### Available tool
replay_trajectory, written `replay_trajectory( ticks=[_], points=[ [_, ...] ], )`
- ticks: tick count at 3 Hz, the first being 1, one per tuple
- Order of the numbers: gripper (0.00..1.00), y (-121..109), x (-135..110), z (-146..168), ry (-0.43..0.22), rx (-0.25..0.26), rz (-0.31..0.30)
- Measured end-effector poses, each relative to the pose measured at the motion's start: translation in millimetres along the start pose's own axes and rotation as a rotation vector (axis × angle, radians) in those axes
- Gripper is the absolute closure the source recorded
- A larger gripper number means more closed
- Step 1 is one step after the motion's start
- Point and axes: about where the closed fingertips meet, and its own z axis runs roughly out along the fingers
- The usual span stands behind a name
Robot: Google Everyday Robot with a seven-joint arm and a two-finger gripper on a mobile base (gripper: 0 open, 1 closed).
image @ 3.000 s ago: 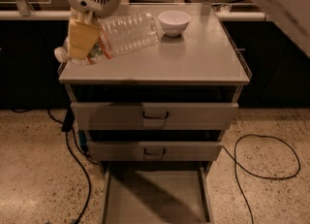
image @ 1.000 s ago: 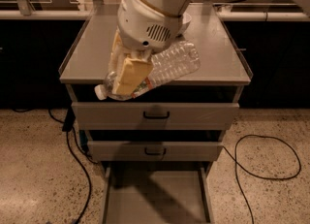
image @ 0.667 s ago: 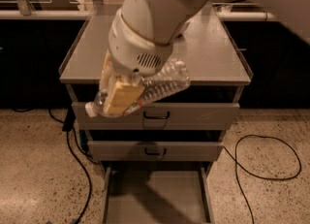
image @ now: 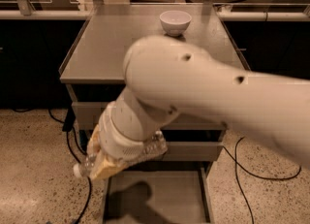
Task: Place water bottle into bottom drawer
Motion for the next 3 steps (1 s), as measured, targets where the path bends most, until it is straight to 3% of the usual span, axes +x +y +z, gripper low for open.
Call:
replay_trajectory(
  ticks=[2,3],
  points=[
    [1.00,65,104,153,0.130,-0.118,0.151],
    [1.00,86,148,206,0.169,-0.114,0.210]
  ],
)
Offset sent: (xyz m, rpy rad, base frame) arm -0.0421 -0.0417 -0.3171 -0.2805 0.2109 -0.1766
